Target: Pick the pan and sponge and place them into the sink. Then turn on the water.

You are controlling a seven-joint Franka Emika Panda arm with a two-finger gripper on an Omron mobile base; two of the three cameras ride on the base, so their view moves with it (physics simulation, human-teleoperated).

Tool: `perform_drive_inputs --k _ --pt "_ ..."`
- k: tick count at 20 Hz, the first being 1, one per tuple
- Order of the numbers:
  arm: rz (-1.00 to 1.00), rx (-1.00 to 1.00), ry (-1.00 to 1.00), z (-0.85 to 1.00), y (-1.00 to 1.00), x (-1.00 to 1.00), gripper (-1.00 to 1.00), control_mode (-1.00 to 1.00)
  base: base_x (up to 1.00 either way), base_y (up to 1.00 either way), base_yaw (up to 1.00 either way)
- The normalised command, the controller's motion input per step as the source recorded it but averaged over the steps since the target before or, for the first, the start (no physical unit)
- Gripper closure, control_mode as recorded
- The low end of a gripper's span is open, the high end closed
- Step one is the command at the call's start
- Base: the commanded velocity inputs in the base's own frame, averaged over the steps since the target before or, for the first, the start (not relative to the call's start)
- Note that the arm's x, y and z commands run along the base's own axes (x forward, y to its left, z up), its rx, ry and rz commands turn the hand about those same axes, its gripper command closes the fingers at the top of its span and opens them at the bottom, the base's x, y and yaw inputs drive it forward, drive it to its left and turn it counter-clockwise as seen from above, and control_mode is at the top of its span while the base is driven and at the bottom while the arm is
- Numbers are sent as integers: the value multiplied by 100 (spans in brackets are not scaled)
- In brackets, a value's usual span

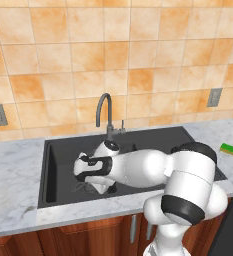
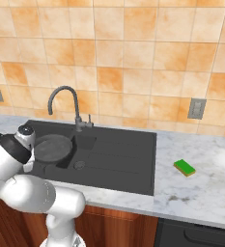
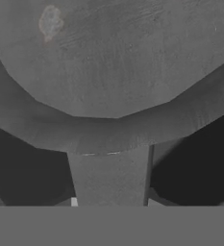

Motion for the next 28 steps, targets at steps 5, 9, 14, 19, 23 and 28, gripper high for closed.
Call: perform_drive_inputs --k 5,9,14,19,23,28 --pt "0 -17 0 0 38 0 100 -100 0 0 0" --pt "0 -13 0 0 21 0 100 -100 0 0 0" --pt "1 -1 0 0 7 2 100 -100 0 0 0" --pt "13 -3 0 0 0 3 100 -100 0 0 0" --pt "21 -7 0 -1 0 7 100 -100 0 0 0" --pt "25 -7 1 -21 0 12 100 -100 0 0 0"
